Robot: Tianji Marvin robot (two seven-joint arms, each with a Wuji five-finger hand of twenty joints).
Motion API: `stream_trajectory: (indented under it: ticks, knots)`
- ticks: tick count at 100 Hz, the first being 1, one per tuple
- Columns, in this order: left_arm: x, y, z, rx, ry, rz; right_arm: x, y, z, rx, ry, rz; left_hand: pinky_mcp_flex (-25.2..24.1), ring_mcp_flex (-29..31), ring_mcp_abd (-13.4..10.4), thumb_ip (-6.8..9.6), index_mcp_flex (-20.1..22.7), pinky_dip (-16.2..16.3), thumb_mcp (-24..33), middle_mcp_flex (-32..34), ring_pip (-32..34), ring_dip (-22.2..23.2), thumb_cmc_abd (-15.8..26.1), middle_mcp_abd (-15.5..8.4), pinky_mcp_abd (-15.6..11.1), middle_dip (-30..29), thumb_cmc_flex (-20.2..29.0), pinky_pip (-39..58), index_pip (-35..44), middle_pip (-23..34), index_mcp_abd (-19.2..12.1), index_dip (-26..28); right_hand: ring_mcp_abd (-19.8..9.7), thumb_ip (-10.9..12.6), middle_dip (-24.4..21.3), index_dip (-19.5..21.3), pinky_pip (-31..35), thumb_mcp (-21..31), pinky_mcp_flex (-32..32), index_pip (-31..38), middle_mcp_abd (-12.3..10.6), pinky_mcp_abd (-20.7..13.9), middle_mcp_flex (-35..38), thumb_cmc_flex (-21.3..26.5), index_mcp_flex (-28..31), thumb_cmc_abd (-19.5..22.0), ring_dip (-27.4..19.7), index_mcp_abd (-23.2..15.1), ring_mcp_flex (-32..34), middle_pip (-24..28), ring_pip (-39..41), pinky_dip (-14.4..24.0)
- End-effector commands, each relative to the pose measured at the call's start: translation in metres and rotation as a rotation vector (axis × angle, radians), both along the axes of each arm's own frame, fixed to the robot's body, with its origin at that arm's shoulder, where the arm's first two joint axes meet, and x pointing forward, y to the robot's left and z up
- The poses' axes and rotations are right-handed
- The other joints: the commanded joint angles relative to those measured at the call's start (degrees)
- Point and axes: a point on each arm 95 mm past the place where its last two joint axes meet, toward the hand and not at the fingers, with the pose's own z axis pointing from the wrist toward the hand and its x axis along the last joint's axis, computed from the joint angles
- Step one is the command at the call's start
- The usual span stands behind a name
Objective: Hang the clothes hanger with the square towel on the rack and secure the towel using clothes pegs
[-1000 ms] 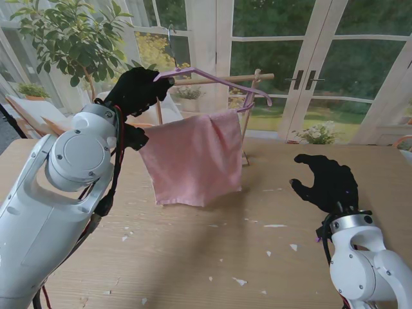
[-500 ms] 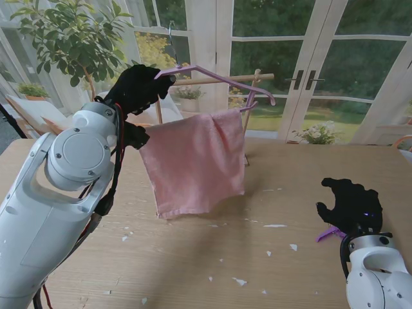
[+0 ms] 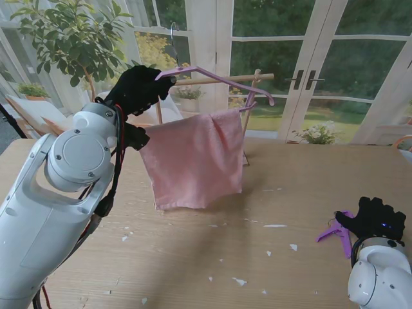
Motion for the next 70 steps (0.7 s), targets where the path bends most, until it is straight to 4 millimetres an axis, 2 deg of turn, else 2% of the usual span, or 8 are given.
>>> stream_trajectory:
  ticks: [1, 26, 56, 70]
  knots:
    - [-0.003, -0.004, 0.003, 0.0, -0.003, -0.017, 0.0, -0.002, -0.011, 0.01, 0.047, -0.017, 2.16, 2.62, -0.22, 1.83, 2.15, 0.83, -1.43, 2.62, 4.22, -0.61, 2.18, -0.7, 1.48, 0.72, -0.05, 11.89, 0.4, 1.46, 1.88, 0.3, 1.35, -2.27, 1.0, 1.62, 1.52, -0.89, 0.4, 1.54, 1.77, -0.39, -1.62, -3.23, -0.92, 2.19, 0.77, 2.22, -1.88, 1.88, 0.91, 24.68]
    - [-0.004, -0.004, 0.001, 0.003, -0.001, -0.015, 0.006, -0.006, -0.039, 0.009, 0.151, -0.079, 2.18, 2.63, -0.32, 1.84, 2.37, 0.69, -1.0, 2.74, 4.16, -0.69, 1.81, -0.7, 1.48, 0.59, -0.25, 11.82, 0.3, 1.34, 1.93, 0.22, 1.65, -2.27, 2.89, 8.15, 4.92, -0.6, 1.87, 7.44, 1.39, -0.71, -1.29, -5.87, -0.83, 3.91, 1.49, 2.5, -0.92, 3.99, 2.86, 24.36]
    - [-0.005, -0.004, -0.001, 0.009, 0.0, -0.014, 0.018, -0.005, -0.063, 0.027, 0.218, -0.114, 2.19, 2.63, -0.41, 1.84, 2.69, 0.55, -0.38, 3.01, 4.09, -0.78, 1.44, -0.56, 1.48, 0.42, -0.54, 11.78, 0.11, 1.17, 1.98, 0.09, 1.61, -2.18, 2.91, 9.69, 6.24, -0.32, 2.73, 9.96, 1.0, -0.73, -0.77, -6.02, -0.42, 3.93, 1.58, 2.23, -0.11, 4.2, 3.44, 24.15]
    - [-0.005, -0.004, -0.001, 0.012, 0.001, -0.013, 0.024, -0.003, -0.069, 0.018, 0.22, -0.113, 2.19, 2.63, -0.44, 1.83, 2.78, 0.51, -0.11, 3.06, 4.07, -0.82, 1.27, -0.54, 1.48, 0.39, -0.61, 11.8, 0.04, 1.14, 2.0, 0.06, 1.54, -1.74, 2.94, 9.88, 7.23, 0.58, 3.47, 11.16, 0.68, -0.6, 0.06, -4.1, -0.05, 2.7, 1.7, 1.88, 0.79, 4.62, 4.0, 24.14]
